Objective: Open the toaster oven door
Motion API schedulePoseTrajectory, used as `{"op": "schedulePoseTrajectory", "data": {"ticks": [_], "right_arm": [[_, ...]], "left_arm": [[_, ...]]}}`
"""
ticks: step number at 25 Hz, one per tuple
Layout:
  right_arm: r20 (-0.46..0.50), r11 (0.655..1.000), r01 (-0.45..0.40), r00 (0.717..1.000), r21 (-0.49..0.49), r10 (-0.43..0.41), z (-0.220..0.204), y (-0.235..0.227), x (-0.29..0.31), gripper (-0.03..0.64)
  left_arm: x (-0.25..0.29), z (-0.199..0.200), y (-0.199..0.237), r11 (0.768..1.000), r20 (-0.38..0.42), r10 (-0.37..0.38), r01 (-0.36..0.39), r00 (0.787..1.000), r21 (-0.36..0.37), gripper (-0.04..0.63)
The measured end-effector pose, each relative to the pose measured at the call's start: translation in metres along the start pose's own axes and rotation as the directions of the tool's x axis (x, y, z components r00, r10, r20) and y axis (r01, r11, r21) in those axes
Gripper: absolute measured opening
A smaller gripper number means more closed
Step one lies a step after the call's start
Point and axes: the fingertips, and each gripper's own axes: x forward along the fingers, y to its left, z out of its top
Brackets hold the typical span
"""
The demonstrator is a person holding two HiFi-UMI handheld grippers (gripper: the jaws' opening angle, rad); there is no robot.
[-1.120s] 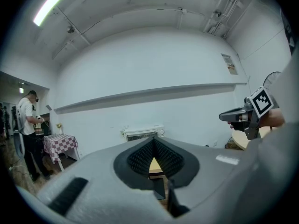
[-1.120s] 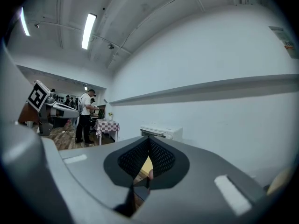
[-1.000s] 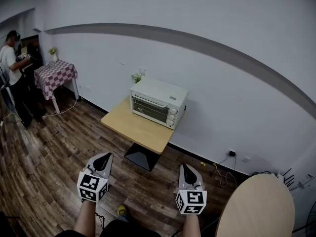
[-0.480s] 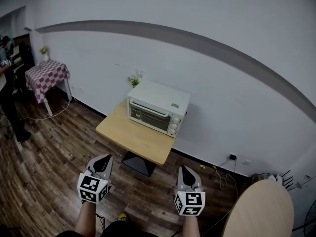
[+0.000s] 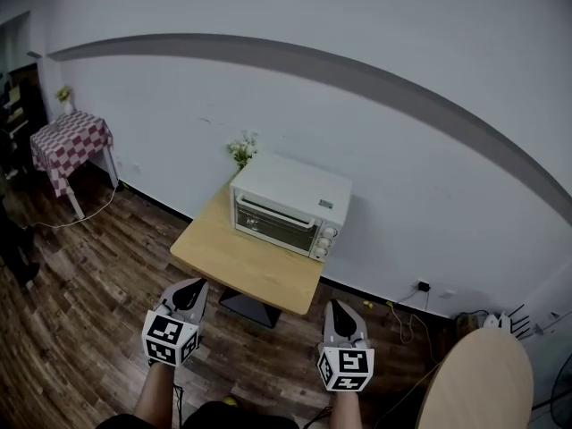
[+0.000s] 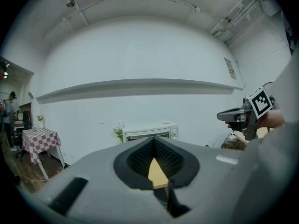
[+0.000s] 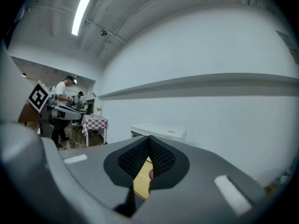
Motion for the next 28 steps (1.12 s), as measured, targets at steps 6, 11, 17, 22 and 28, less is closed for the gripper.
{"op": "schedulePoseTrajectory", "data": {"ticks": [6, 11, 17, 22, 28], "right_arm": [[-0.040, 1.000, 0.014, 0.999, 0.000, -0.014, -0.015, 0.001, 0.022, 0.009], [-0.050, 1.000, 0.008, 0.999, -0.012, -0.009, -0.016, 0.001, 0.049, 0.010], [-0.052, 1.000, 0.006, 0.999, -0.013, -0.007, -0.016, -0.014, 0.096, 0.010], [-0.063, 1.000, -0.008, 0.998, -0.016, 0.007, -0.018, -0.030, 0.153, 0.011], [-0.094, 0.998, -0.067, 0.993, -0.015, 0.066, -0.029, -0.046, 0.222, 0.010]], "left_arm": [[0.023, -0.013, 0.011, 0.999, -0.029, -0.038, 0.038, 0.999, -0.002, 0.000], [0.045, -0.017, 0.026, 0.999, -0.036, -0.049, 0.049, 0.998, -0.015, 0.000], [0.090, -0.012, 0.046, 0.998, -0.039, -0.056, 0.055, 0.998, -0.009, 0.000], [0.139, -0.009, 0.068, 0.999, -0.055, -0.053, 0.054, 0.997, 0.008, 0.001], [0.200, -0.012, 0.088, 0.999, -0.101, -0.046, 0.048, 0.994, 0.016, 0.002]]}}
